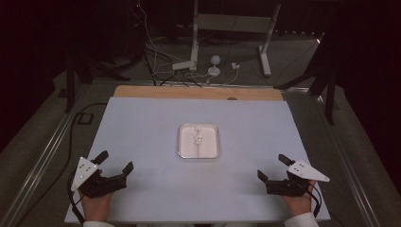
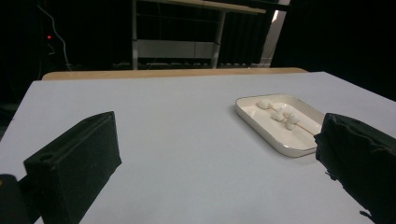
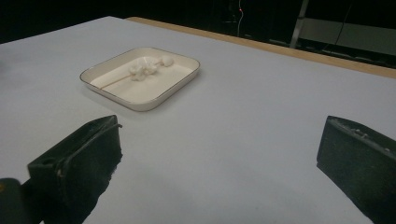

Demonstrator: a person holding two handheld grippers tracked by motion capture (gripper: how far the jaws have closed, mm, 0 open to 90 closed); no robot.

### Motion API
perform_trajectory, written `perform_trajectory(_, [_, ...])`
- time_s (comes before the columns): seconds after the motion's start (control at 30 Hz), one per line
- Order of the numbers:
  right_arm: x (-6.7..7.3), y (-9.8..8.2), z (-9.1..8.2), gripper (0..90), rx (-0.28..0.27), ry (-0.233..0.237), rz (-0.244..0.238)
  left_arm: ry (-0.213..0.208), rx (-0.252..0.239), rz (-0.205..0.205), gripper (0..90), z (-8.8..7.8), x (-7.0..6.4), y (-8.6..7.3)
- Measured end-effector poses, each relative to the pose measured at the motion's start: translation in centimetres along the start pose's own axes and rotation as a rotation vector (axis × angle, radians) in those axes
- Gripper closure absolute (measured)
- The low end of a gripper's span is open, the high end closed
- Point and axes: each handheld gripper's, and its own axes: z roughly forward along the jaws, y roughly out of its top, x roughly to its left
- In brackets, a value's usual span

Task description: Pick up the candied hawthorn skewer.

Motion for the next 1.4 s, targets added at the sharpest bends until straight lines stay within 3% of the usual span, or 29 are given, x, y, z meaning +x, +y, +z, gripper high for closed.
perform_trajectory(0.4, [0.2,-0.2,0.4,0.0,0.013,-0.008,-0.004,0.03,0.027,-0.017,0.4,-0.3,0.0,0.5])
perform_trajectory(0.63, [0.0,-0.2,0.2,0.0,0.008,-0.022,-0.001,0.016,0.054,0.014,0.4,0.2,-0.8,1.5])
perform_trajectory(0.9, [0.0,-0.2,0.1,0.0,0.005,-0.03,-0.003,-0.001,0.054,0.001,0.4,0.9,-1.2,2.2])
perform_trajectory(1.1, [0.0,-0.2,0.2,0.0,0.013,-0.036,-0.014,-0.018,0.052,-0.003,0.4,1.8,-1.7,2.8])
perform_trajectory(1.4, [0.0,-0.2,0.2,0.0,0.013,-0.039,-0.017,-0.048,0.079,0.017,0.5,4.4,-3.2,3.6])
